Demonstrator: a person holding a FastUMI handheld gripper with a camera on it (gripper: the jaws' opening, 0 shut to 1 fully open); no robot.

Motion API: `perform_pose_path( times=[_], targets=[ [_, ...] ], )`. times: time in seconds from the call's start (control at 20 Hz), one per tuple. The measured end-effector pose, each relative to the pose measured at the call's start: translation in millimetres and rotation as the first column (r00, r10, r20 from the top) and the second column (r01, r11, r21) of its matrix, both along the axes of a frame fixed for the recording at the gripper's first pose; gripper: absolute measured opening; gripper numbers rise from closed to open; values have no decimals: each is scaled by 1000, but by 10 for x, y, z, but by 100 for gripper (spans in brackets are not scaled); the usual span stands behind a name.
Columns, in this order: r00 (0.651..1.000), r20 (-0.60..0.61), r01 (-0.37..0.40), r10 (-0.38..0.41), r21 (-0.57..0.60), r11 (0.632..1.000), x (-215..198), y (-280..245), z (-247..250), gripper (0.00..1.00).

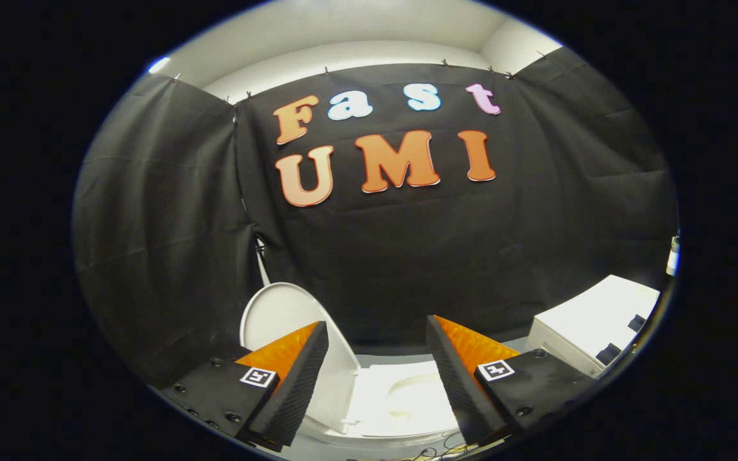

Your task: Open the toilet lid.

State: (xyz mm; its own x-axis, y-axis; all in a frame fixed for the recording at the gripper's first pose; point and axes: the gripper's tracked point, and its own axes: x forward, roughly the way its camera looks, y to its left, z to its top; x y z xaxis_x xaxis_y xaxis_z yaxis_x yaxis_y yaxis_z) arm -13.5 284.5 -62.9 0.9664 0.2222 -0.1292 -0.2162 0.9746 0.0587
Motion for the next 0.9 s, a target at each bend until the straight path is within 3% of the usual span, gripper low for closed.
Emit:
perform_pose_path(
  times=[0.45, 0.9],
  targets=[
    [994, 8, 108, -108, 16, 994, 127, -645, 92, 98],
    [994, 10, 109, -108, -19, 994, 139, -605, 55, 98]
  ],
)
